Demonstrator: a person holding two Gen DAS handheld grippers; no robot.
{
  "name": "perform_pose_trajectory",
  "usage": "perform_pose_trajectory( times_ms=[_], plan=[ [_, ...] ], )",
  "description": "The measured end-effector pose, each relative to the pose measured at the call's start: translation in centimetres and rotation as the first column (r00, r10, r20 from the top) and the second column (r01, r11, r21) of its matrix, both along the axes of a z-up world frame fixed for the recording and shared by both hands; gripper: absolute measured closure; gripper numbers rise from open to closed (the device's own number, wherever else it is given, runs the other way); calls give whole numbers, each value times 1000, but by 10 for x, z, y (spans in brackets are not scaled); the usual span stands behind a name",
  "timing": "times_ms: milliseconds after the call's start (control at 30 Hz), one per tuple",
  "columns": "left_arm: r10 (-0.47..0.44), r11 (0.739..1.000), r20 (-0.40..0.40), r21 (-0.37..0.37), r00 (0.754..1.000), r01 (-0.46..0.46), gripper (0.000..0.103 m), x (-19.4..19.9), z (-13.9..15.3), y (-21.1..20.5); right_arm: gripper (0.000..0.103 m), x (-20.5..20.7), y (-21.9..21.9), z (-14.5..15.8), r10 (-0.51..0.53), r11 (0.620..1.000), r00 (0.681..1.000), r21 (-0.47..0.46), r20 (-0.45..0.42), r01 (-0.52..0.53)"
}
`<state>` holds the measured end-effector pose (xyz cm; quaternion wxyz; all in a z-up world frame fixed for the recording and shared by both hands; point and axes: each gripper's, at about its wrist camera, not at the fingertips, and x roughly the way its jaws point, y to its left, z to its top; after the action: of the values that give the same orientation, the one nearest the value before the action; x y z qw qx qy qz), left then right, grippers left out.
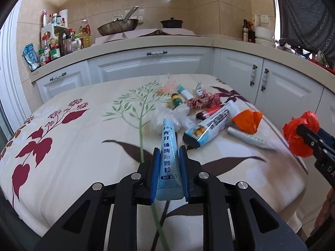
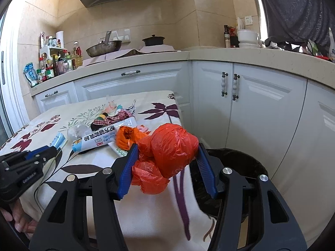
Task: Collect trash
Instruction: 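Carry the red bags over the black bin with the right gripper while the left gripper grasps the blue tube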
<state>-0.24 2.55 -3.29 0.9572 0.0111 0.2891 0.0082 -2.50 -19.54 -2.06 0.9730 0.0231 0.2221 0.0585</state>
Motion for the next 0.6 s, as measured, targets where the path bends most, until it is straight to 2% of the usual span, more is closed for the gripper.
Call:
perform_pose_trajectory(
  times_ms=[267,600],
  plan=[
    [-101,995,39,2,994,101,83,8,14,-30,49,7,-24,1,-72,997,997,-15,3,72],
    [-234,972,74,23,969,233,83,30,25,-84,49,18,-60,3,-169,985,985,-41,21,169]
  ],
)
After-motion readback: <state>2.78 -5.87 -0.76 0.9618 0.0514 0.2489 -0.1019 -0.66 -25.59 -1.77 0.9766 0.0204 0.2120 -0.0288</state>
